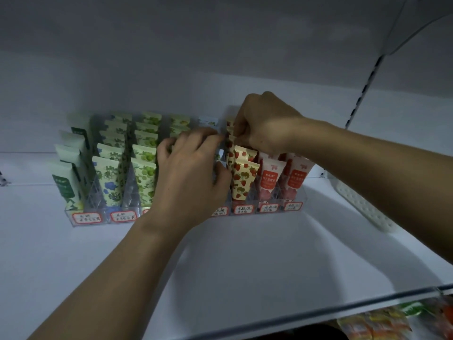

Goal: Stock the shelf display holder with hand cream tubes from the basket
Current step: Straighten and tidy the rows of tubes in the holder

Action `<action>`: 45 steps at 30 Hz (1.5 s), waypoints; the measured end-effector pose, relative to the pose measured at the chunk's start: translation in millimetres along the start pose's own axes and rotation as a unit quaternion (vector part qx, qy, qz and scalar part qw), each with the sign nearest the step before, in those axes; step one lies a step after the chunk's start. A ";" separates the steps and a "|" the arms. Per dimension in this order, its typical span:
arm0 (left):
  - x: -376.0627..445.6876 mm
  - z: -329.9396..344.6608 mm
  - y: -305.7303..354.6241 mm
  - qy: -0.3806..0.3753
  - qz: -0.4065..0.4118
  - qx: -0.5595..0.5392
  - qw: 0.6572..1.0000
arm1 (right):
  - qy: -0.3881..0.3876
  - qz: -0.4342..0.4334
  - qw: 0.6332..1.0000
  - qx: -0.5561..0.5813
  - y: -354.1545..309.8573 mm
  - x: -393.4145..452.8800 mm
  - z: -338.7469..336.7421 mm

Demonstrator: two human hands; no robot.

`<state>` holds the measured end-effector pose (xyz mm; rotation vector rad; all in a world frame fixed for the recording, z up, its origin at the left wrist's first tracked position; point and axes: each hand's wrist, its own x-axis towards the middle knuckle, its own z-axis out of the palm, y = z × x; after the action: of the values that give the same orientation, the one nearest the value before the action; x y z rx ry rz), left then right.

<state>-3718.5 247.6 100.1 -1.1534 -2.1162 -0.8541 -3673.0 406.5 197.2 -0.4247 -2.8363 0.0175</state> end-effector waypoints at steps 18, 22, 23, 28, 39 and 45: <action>0.3 0.4 -0.1 -0.004 -0.006 -0.001 1.000 | 0.029 -0.038 0.999 -0.005 12.5 19.6 0.6; 1.6 -0.8 0.9 -0.010 -0.011 -0.001 1.000 | 0.017 -0.054 0.998 -0.018 16.7 23.5 -2.9; 1.0 -0.7 1.3 -0.011 -0.011 0.000 1.000 | 0.009 -0.063 0.998 -0.013 17.6 23.5 -5.9; 0.7 -0.2 0.5 -0.002 -0.008 -0.001 1.000 | 0.089 -0.089 0.991 0.041 24.1 31.5 -11.9; 0.9 -1.8 -0.5 -0.013 -0.006 -0.009 1.000 | 0.125 -0.045 0.991 0.018 22.7 27.4 4.4; 15.0 -34.1 -5.5 0.107 -0.010 -0.105 0.989 | 0.110 -0.091 0.984 0.106 -18.6 -33.1 -6.6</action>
<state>-3724.0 226.9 131.1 -1.0900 -1.8999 -1.1797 -3646.1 378.9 195.7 -0.1116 -2.6078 0.2213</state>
